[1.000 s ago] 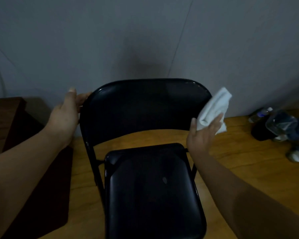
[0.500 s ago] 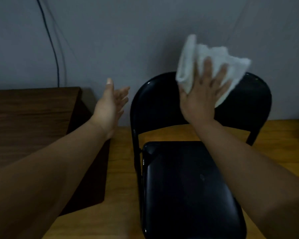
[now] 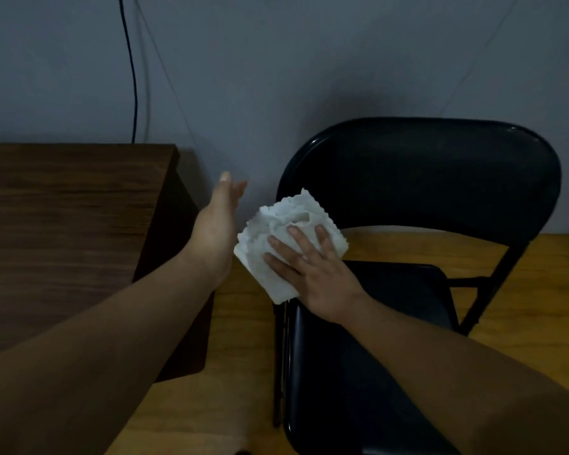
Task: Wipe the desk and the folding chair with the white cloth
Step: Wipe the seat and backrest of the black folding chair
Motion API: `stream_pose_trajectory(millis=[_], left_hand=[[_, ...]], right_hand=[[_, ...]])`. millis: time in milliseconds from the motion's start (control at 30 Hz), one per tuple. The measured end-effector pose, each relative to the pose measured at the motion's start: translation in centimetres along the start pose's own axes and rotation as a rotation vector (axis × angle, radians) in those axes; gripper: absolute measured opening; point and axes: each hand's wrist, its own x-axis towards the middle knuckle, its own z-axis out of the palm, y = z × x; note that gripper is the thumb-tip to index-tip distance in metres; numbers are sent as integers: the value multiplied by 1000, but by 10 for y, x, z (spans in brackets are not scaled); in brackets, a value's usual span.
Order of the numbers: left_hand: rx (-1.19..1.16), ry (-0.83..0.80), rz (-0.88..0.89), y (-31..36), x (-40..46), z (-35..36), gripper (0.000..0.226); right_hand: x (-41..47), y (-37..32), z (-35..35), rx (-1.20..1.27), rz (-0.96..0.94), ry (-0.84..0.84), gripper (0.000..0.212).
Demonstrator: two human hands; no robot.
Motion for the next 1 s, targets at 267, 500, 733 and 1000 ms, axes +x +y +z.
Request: stream_pose_trajectory(millis=[267, 500, 733, 1000], left_hand=[[19, -10, 69, 14, -4, 24, 51], [29, -52, 102, 50, 2, 81, 61], [28, -78, 78, 62, 13, 126, 48], [77, 85, 78, 50, 5, 141, 35]], right_hand=[[24, 79, -55, -17, 101, 191, 75], [-19, 159, -77, -46, 522, 231, 87], [-140, 205, -64, 56, 915, 146, 86], [-182, 131, -21, 782, 1365, 511, 86]])
